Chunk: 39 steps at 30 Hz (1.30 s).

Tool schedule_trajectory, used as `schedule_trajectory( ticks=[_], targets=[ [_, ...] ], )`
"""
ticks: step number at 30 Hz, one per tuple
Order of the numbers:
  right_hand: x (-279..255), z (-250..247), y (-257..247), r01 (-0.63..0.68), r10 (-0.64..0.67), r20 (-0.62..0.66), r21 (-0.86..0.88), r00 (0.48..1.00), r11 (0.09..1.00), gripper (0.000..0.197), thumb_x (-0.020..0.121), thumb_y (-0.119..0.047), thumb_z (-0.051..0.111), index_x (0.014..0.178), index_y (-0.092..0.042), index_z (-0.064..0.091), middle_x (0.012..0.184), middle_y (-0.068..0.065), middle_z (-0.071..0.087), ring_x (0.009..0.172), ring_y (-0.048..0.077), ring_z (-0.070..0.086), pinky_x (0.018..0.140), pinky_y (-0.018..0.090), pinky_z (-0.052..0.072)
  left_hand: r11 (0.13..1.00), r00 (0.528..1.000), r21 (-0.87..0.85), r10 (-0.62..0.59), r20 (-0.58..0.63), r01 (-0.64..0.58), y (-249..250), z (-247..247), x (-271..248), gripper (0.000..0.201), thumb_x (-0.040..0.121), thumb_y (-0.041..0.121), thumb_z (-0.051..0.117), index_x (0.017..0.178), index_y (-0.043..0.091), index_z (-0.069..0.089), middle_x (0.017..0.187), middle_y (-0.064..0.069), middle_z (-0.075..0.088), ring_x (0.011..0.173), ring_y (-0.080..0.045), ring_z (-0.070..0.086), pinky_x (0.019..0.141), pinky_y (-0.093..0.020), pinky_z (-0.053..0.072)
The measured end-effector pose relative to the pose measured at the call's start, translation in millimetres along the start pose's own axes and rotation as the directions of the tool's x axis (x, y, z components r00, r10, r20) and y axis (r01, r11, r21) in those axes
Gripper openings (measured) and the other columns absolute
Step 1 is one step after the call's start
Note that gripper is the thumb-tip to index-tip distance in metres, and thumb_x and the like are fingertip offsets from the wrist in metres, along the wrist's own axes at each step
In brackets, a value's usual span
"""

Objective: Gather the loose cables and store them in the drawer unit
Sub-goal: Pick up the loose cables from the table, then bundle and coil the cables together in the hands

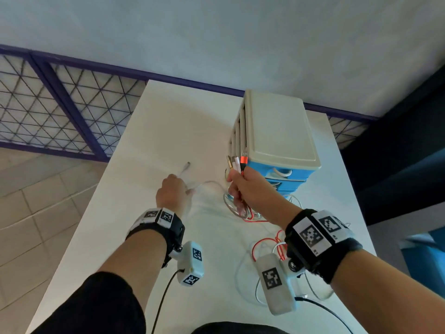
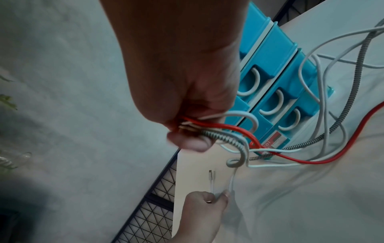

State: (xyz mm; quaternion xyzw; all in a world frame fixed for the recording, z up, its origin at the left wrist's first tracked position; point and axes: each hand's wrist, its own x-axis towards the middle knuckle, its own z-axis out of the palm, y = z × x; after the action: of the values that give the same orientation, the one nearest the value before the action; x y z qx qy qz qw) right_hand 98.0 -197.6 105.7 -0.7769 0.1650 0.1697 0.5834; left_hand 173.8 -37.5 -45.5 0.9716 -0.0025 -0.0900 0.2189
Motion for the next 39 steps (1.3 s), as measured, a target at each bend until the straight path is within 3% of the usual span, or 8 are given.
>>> schedule_trajectory(
  ticks=[4, 9, 15, 22, 26, 31, 37, 39],
  targets=[
    [5.3, 0.6, -2.9, 0.034, -0.036, -0.041, -0.036, 0.999, 0.999, 0.016, 0.098, -0.019, 0.043, 0.091, -0.009, 0.054, 0.059, 0.000, 0.041, 0.033, 0.009, 0.034, 0.038, 0.020, 0.031, 0.888, 0.994, -0.453, -0.105, -0.029, 0.080, 0.8, -12.5, -6.5, 0.023, 0.067, 0.017, 0.062, 0.053, 0.001, 0.055, 0.051, -0.006, 0.043, 0.057, -0.026, 0.046, 0.047, -0.027, 0.026],
    [-3.1, -3.1, -8.7, 0.071, -0.069, -0.015, 0.143, 0.997, 0.987, 0.013, 0.099, -0.014, 0.043, 0.090, -0.008, 0.050, 0.066, 0.007, 0.057, 0.050, 0.015, 0.051, 0.048, 0.029, 0.041, 0.479, 0.987, -0.873, -0.161, 0.016, 0.093, 23.9, -52.3, -29.1, 0.027, 0.073, 0.000, 0.068, 0.060, 0.023, 0.076, 0.061, 0.003, 0.070, 0.076, -0.023, 0.065, 0.076, -0.031, 0.053],
    [-12.5, -8.9, -15.3, 0.146, -0.125, -0.078, 0.425, 0.989, 0.893, 0.015, 0.100, -0.018, 0.045, 0.098, -0.008, 0.057, 0.099, 0.015, 0.072, 0.087, 0.019, 0.073, 0.081, 0.036, 0.057, 0.157, 0.997, -0.985, 0.028, 0.074, 0.069, 75.3, -111.0, -73.9, 0.012, 0.080, -0.002, 0.067, 0.091, 0.004, 0.071, 0.081, -0.008, 0.070, 0.078, -0.017, 0.065, 0.078, -0.021, 0.057],
    [-33.2, -17.4, -26.9, 0.194, -0.279, 0.033, 0.638, 0.960, 0.745, 0.029, 0.103, -0.017, 0.036, 0.087, -0.007, 0.058, 0.075, 0.007, 0.071, 0.062, 0.014, 0.068, 0.055, 0.025, 0.053, 0.361, 0.963, -0.915, 0.251, -0.094, -0.183, 109.1, -137.5, -125.6, 0.018, 0.078, -0.007, 0.067, 0.095, -0.004, 0.071, 0.101, -0.009, 0.072, 0.082, -0.007, 0.068, 0.077, -0.023, 0.057],
    [-39.2, -28.4, -40.2, 0.306, -0.369, -0.026, 0.615, 0.929, 0.727, 0.026, 0.104, -0.018, 0.036, 0.084, -0.011, 0.052, 0.091, 0.015, 0.075, 0.079, 0.021, 0.071, 0.076, 0.032, 0.058, 0.577, 0.927, -0.726, 0.220, -0.305, -0.376, 119.4, -150.6, -118.9, 0.007, 0.083, 0.011, 0.065, 0.090, 0.011, 0.065, 0.091, 0.007, 0.066, 0.067, -0.010, 0.050, 0.065, -0.030, 0.049],
    [-55.5, -44.1, -65.4, 0.466, -0.499, -0.136, 0.623, 0.856, 0.628, 0.024, 0.104, -0.017, 0.034, 0.088, -0.007, 0.050, 0.084, 0.012, 0.075, 0.081, 0.024, 0.074, 0.076, 0.033, 0.060, 0.482, 0.923, -0.817, 0.357, -0.147, -0.316, 143.2, -151.8, -126.2, 0.026, 0.093, 0.036, 0.050, 0.108, 0.015, 0.046, 0.109, 0.005, 0.060, 0.094, 0.004, 0.056, 0.082, -0.013, 0.042],
    [-75.3, -54.8, -80.0, 0.576, -0.567, -0.166, 0.436, 0.807, 0.692, 0.026, 0.105, -0.019, 0.032, 0.087, -0.009, 0.047, 0.082, 0.010, 0.076, 0.085, 0.027, 0.074, 0.086, 0.036, 0.055, 0.605, 0.704, -0.411, 0.696, -0.144, -0.682, 155.1, -135.6, -138.7, 0.014, 0.091, 0.049, 0.042, 0.090, 0.044, 0.055, 0.099, 0.005, 0.072, 0.117, -0.010, 0.057, 0.119, -0.026, -0.006],
    [-78.3, -57.9, -76.7, 0.591, -0.583, -0.153, 0.387, 0.798, 0.708, 0.028, 0.105, -0.018, 0.031, 0.084, -0.009, 0.046, 0.080, 0.010, 0.076, 0.083, 0.031, 0.074, 0.090, 0.039, 0.054, 0.595, 0.681, -0.372, 0.714, -0.163, -0.713, 156.2, -135.8, -142.3, 0.029, 0.094, 0.037, 0.044, 0.073, 0.025, 0.060, 0.080, -0.006, 0.070, 0.097, -0.022, 0.064, 0.114, -0.019, 0.018]
  ],
)
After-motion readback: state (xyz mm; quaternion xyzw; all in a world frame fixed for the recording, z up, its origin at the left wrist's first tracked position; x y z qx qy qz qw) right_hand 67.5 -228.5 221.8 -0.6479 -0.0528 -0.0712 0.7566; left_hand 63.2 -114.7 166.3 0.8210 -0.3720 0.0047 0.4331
